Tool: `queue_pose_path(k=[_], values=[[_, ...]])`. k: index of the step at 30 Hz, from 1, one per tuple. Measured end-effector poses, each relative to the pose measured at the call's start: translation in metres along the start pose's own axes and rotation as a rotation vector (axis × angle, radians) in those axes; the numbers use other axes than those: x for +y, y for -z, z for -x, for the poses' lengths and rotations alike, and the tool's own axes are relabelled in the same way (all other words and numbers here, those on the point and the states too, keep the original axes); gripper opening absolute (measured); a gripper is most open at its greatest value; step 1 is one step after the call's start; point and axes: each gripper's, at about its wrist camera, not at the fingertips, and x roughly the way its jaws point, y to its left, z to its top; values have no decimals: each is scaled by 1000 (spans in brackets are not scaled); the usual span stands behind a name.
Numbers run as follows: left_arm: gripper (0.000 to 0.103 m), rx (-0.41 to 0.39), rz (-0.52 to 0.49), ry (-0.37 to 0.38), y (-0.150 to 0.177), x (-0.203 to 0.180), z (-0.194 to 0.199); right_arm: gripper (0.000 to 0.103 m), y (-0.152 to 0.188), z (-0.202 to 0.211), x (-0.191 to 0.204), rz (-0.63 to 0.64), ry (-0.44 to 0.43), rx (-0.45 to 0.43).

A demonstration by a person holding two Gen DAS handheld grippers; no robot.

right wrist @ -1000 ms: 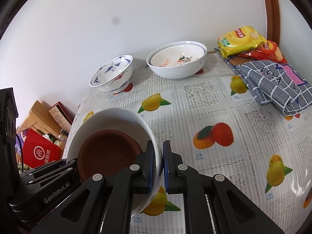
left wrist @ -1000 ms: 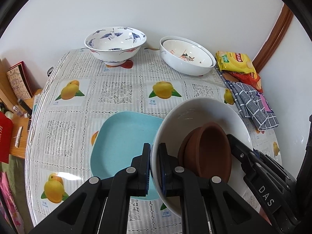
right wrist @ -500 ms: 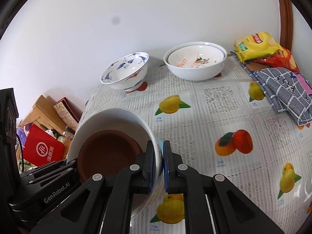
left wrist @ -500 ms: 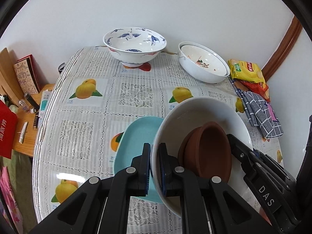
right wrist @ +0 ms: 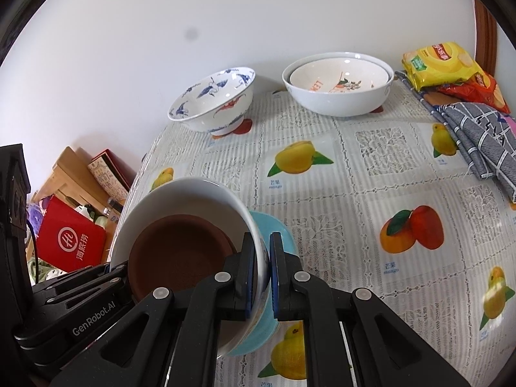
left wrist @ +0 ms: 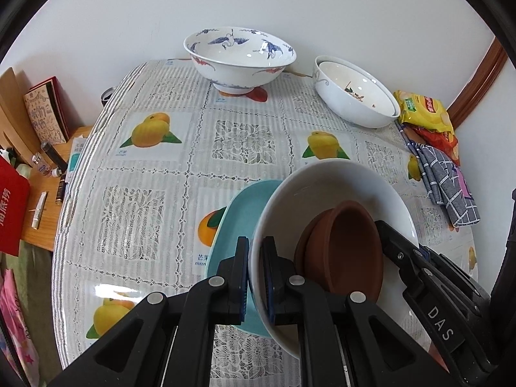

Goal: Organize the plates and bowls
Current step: 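Lower the white bowl onto the teal plate stack with both grippers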

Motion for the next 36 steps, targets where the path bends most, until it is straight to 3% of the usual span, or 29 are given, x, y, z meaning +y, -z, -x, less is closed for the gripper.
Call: queue_pose_path(k=[14, 36], values=[[9, 59, 15, -2, 7, 11, -35, 9, 10, -36, -6, -4, 13, 75], [13, 59, 0, -6, 6, 14, -38, 10, 10, -40, -3, 26, -6, 72]])
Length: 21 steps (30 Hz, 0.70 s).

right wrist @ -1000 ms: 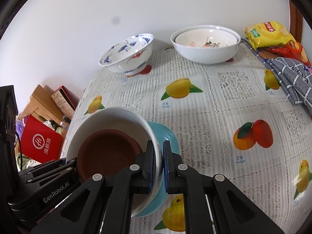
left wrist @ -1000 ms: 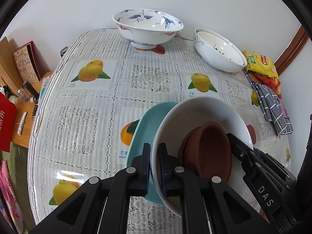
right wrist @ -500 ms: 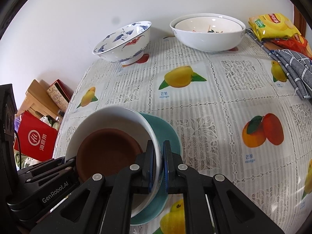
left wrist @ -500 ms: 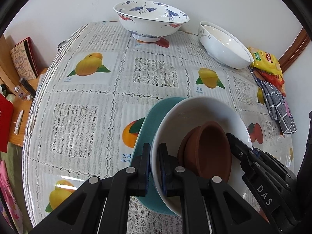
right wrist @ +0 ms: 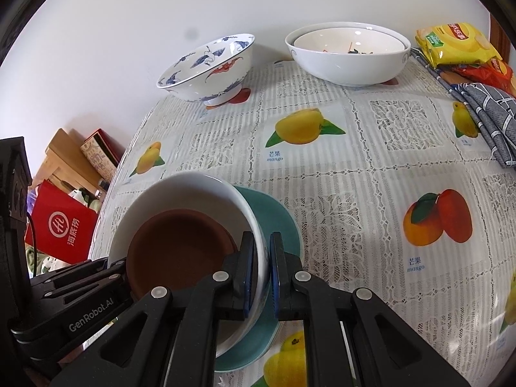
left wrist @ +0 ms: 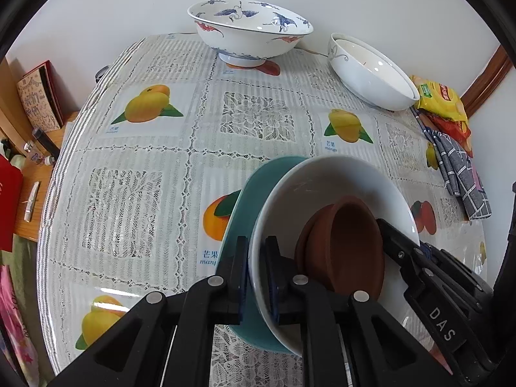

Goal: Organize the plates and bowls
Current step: 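Lower the white bowl onto the teal plate stack with both grippers, then open both grippers to release the white bowl rim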

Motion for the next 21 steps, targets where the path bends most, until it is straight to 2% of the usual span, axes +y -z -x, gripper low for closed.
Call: queue_pose_path(k=[12, 21], values=[[15, -18, -22, -19, 9, -4, 20, 15, 7, 23, -2, 6, -15, -14], [25, -65, -25, -30, 26, -10, 57, 16, 20, 59, 0, 25, -9, -41]])
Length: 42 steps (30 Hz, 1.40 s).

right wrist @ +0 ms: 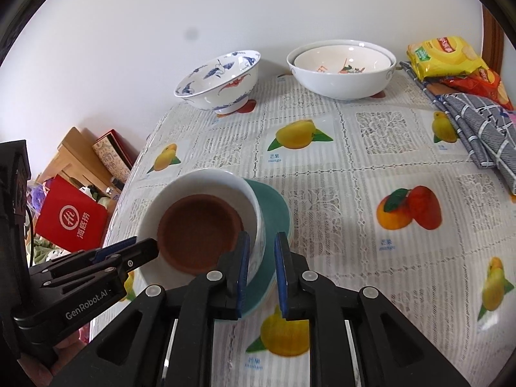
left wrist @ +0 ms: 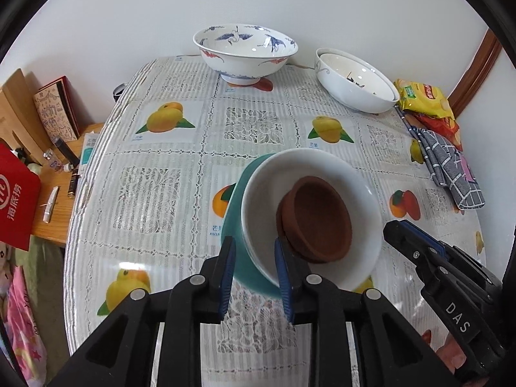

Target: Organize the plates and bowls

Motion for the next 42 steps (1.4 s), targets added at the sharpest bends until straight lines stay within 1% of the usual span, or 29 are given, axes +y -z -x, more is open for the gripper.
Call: queue_pose_path(k=[2, 3, 4, 5, 7, 9, 11, 13, 16, 18, 21, 23, 27, 29, 31, 33, 34, 36, 38, 39, 42], values=[[28, -19, -5, 7, 6, -3, 13, 17, 4, 11, 1, 14, 7, -11], [30, -28, -9, 9, 9, -5, 19, 19, 6, 18, 1, 20, 13, -20], [36, -42, -15, 11, 12, -7, 27, 22, 9, 26, 0, 25, 22, -32], [42, -57, -20, 13, 15, -10, 34, 23, 12, 35, 0, 32, 24, -46], [47, -81, -24, 14, 22, -15, 47, 24, 18, 50, 0, 51, 22, -60], [49, -104, -29, 19, 31, -22, 61, 27, 24, 65, 0, 67, 43, -76], [50, -117, -28, 28, 38, -27, 71, 30, 34, 86, -1, 80, 87, -111], [51, -138, -29, 38, 50, -34, 86, 34, 41, 102, -2, 89, 113, -127], [58, -178, -41, 38, 69, -44, 108, 38, 56, 129, -6, 90, 146, -160], [60, -197, -39, 41, 81, -49, 121, 40, 66, 145, -9, 81, 157, -175], [63, -219, -50, 38, 100, -58, 138, 40, 82, 167, -17, 53, 162, -187], [66, -227, -55, 34, 109, -63, 148, 40, 93, 182, -22, 34, 184, -190], [68, -249, -71, 30, 131, -74, 167, 40, 112, 208, -29, 18, 202, -213], [70, -260, -88, 21, 140, -81, 177, 45, 123, 223, -31, 12, 217, -229], [73, -277, -102, 16, 146, -87, 187, 57, 131, 238, -32, 15, 229, -252], [77, -298, -111, 16, 151, -92, 198, 61, 136, 249, -33, 4, 231, -268], [79, -310, -113, 16, 154, -93, 203, 67, 139, 257, -34, -3, 234, -281], [82, -329, -111, 18, 159, -95, 211, 74, 142, 267, -35, -1, 242, -308], [85, -344, -109, 17, 164, -96, 218, 78, 146, 277, -33, 7, 253, -330], [86, -348, -106, 15, 165, -95, 220, 81, 147, 281, -32, 10, 251, -337], [89, -356, -102, 2, 168, -95, 223, 82, 151, 285, -32, -2, 225, -335]])
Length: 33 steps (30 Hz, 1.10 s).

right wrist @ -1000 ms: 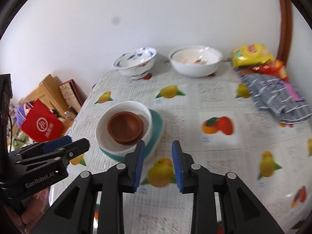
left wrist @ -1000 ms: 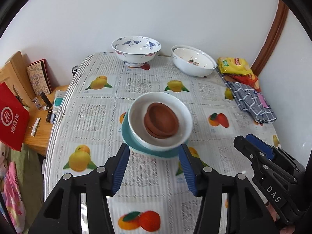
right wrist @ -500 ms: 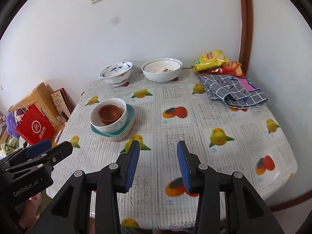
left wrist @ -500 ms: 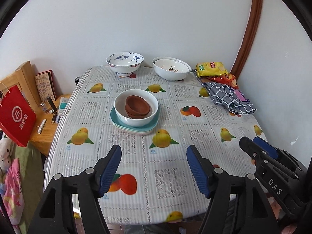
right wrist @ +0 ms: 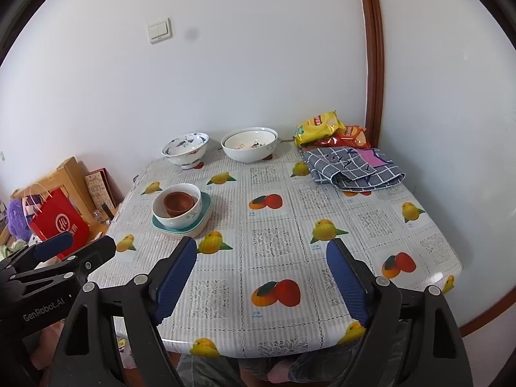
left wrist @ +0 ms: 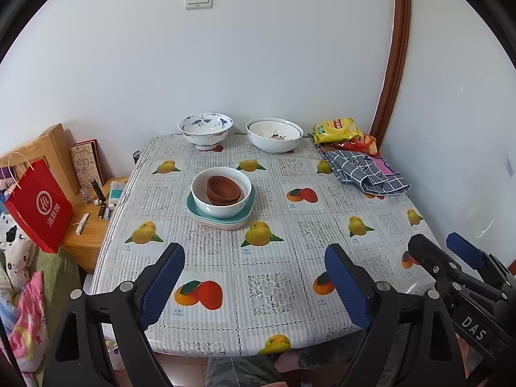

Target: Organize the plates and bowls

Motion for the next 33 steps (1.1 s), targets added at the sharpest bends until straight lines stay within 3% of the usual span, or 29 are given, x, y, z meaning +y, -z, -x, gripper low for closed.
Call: queue_pose_path(k=[3, 13, 33], values=[[89, -8, 0, -8, -1, 2, 2, 82, 1, 4, 0, -5, -30, 4], [91, -13, 18, -8, 0, 5, 3, 83, 4, 9, 4, 32, 51, -19], [93, -14, 3, -2, 1, 0, 6, 84, 4, 12, -7, -9, 38, -30]])
